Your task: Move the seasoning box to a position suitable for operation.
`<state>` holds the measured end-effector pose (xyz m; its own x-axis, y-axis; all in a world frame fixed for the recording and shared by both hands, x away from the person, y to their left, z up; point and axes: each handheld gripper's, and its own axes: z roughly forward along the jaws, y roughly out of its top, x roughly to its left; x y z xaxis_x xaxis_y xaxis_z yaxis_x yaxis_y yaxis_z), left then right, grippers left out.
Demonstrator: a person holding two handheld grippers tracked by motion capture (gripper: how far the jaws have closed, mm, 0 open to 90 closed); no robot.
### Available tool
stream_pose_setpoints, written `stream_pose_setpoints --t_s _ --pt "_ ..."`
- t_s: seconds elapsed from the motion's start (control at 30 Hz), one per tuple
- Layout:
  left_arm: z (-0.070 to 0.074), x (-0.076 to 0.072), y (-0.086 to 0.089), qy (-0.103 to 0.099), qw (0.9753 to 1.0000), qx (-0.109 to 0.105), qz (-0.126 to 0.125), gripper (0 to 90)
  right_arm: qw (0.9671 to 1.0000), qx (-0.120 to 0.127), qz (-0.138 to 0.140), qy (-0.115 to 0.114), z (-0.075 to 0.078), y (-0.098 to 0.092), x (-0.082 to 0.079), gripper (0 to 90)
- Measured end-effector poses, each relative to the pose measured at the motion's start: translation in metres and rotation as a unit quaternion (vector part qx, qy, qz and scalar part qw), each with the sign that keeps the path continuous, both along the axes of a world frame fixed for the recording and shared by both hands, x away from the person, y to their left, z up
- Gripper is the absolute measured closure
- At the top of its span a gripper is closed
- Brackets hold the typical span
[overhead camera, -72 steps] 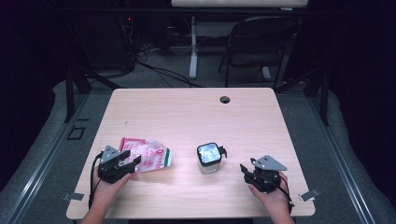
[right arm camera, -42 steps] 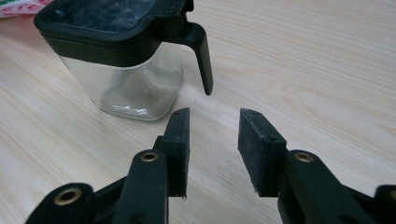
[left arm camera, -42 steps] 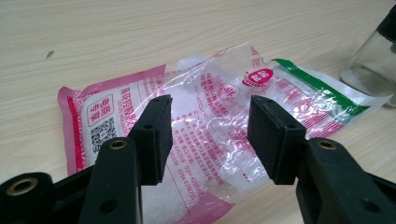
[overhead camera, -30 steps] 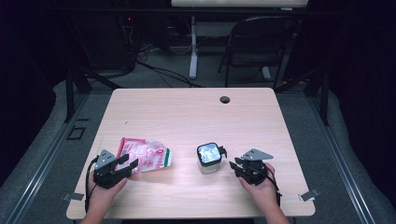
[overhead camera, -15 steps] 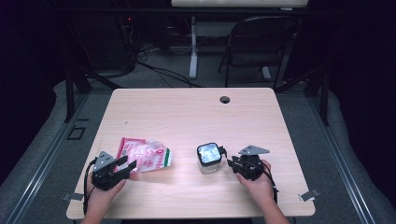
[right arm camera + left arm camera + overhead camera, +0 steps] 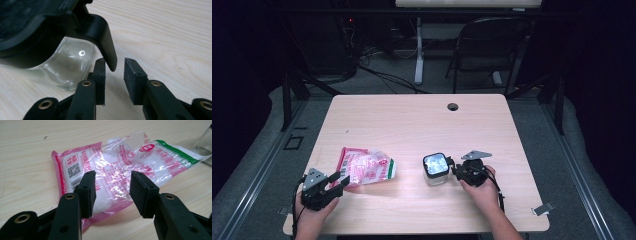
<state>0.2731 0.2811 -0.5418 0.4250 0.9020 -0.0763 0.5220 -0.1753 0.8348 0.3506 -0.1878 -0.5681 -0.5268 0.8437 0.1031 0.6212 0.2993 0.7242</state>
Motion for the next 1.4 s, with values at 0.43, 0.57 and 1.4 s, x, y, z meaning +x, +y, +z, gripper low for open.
stream_pose_setpoints --t_s 0.43,0.57,1.4 --pt "-0.001 -0.006 0.002 -0.001 1.0000 -0.003 0.006 56.7 0.9999 -0.008 0.007 0.008 0.000 0.006 0.008 79.2" --pt "-0.001 -0.006 0.003 0.001 1.0000 -0.003 0.005 56.7 0.9999 -0.007 0.009 0.007 0.000 0.007 0.009 79.6" --pt "0.002 -0.001 -0.006 -0.005 0.9999 -0.003 -0.016 56.8 0.9987 -0.048 0.015 -0.001 0.003 0.010 -0.005 81.0"
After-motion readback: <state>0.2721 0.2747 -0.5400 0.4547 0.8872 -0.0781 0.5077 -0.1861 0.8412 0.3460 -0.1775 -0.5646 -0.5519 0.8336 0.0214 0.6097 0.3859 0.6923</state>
